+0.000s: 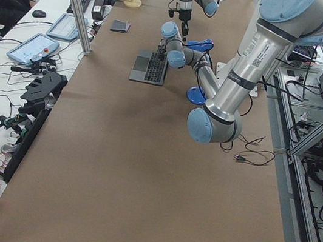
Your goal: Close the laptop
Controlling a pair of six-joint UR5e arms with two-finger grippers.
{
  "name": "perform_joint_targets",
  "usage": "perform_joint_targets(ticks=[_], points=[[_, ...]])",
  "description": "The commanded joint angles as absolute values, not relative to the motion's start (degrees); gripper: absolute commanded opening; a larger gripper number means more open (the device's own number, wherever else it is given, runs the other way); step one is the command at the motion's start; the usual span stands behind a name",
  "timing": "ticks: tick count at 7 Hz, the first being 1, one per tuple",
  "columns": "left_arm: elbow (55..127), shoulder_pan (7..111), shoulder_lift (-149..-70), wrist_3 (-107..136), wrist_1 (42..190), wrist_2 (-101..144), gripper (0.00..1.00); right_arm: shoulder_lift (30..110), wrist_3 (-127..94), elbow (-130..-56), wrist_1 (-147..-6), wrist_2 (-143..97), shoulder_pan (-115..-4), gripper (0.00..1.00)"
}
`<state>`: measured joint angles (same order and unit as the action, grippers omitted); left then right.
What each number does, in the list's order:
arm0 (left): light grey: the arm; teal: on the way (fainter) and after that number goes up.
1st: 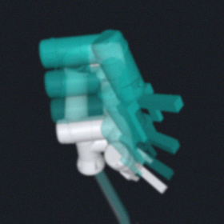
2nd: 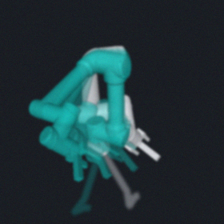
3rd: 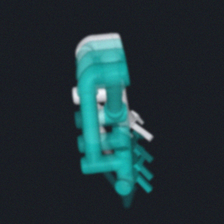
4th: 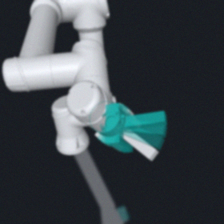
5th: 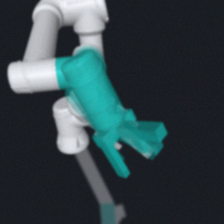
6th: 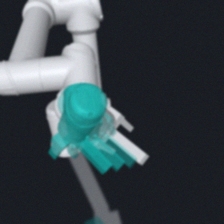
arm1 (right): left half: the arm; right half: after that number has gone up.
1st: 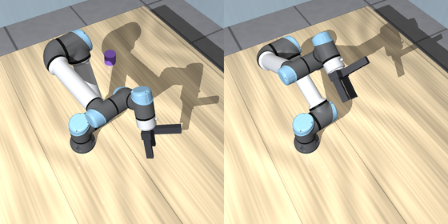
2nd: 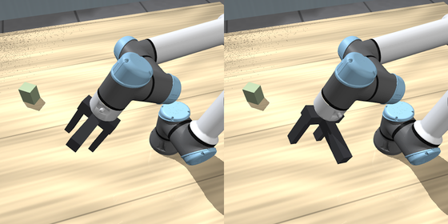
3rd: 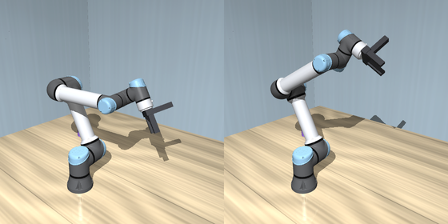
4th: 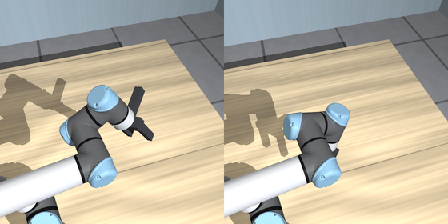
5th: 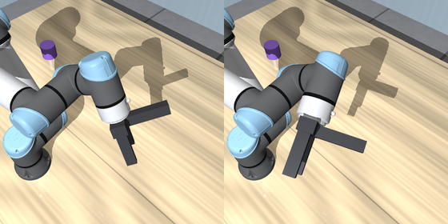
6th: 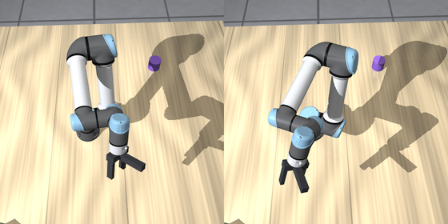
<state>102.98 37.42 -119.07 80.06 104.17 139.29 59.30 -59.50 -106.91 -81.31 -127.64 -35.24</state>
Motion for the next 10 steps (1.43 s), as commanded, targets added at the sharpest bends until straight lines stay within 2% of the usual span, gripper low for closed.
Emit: perform_joint_targets(ticks=[1,3,5,7,10], points=[[101.61,38.14,-121.45,79.55,104.59,134.60,0.00,56.97,-59.59,-104.26,-80.60,-127.44,-37.86,0.00],[95.48,42.35,-125.66,79.45,104.68,134.30,0.00,55.38,-59.59,-102.76,-80.68,-127.44,-40.42,0.00],[93.35,44.46,-126.21,78.75,105.64,134.30,0.00,49.16,-59.50,-94.27,-80.42,-127.35,-41.31,0.00],[91.24,44.74,-127.17,77.96,105.73,134.30,0.00,46.16,-59.59,-85.30,-74.04,-126.57,-41.83,0.00],[78.27,44.65,-131.65,77.96,115.80,133.42,0.00,42.55,-59.50,-78.08,-71.56,-126.04,-42.98,0.00]])
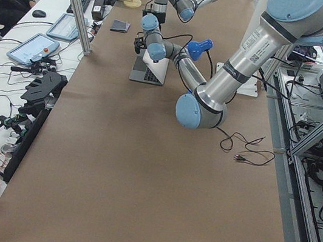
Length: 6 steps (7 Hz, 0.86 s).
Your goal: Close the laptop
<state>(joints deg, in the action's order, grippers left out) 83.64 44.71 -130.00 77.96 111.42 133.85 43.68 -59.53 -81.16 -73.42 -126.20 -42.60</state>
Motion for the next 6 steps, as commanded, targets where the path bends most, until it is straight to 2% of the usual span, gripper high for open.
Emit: perform_joint_targets(ticks=[1,3,5,6], points=[[75.53,44.65,-133.40,77.87,116.88,129.85,0.00,42.10,-59.50,-75.52,-69.37,-126.04,-43.24,0.00],[72.27,44.56,-134.99,77.08,117.16,127.63,0.00,41.57,-59.50,-70.43,-64.98,-124.47,-43.16,0.00],[67.00,44.39,-135.79,76.20,120.30,126.83,0.00,39.12,-59.41,-62.26,-61.01,-122.53,-42.46,0.00],[65.49,44.12,-135.88,76.20,121.71,125.43,0.00,39.11,-59.41,-61.27,-60.74,-121.39,-41.67,0.00]])
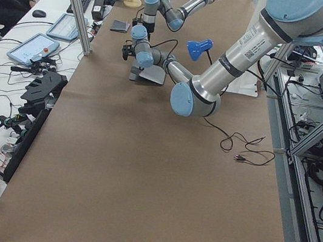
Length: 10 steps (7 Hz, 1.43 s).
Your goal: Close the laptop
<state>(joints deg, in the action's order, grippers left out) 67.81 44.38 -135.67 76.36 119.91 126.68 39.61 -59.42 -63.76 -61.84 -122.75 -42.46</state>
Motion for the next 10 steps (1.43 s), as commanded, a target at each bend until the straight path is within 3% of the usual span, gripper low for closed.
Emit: perform_joint_targets(ticks=[1,3,4,5,6,7,10], points=[[64.96,43.95,-135.88,76.20,121.90,125.33,0.00,39.11,-59.41,-60.48,-60.73,-120.68,-40.96,0.00],[65.82,44.29,-136.05,76.46,122.08,125.68,0.00,37.10,-59.76,-60.99,-60.99,-122.68,-43.13,0.00],[67.14,45.60,-136.75,76.55,121.91,125.94,0.00,36.74,-60.98,-62.13,-60.91,-126.09,-45.33,0.91],[70.02,45.79,-136.15,76.90,121.38,125.95,0.00,37.70,-61.00,-65.62,-61.60,-126.21,-45.53,1.00],[71.44,46.05,-135.62,76.90,121.12,125.95,0.78,38.92,-61.08,-68.44,-64.40,-125.86,-45.79,1.00],[74.67,47.62,-133.44,76.82,119.63,126.21,0.98,41.37,-59.52,-70.82,-65.55,-127.34,-47.97,1.00],[81.63,57.54,-120.20,64.32,117.86,132.98,0.98,53.33,-50.38,-80.84,-71.58,-128.49,-56.56,1.00]])
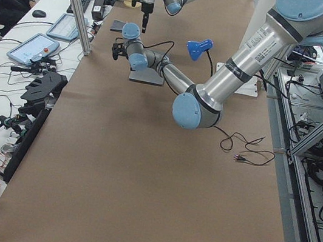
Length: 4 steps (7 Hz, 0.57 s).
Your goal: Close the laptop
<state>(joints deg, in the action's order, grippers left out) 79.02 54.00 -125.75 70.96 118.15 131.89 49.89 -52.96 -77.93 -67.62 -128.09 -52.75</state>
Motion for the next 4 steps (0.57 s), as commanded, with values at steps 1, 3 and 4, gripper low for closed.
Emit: perform_joint_targets(ticks=[1,3,4], points=[[82.52,61.66,-117.01,59.20,117.86,133.24,0.98,56.74,-41.14,-84.17,-78.68,-128.76,-60.17,1.00],[85.24,70.01,-109.03,49.27,117.77,134.82,0.98,59.84,-26.62,-86.83,-93.89,-126.84,-66.67,1.00],[86.21,73.88,-104.20,40.69,117.08,134.82,0.98,66.21,-14.28,-88.32,-94.22,-124.56,-68.71,1.00]])
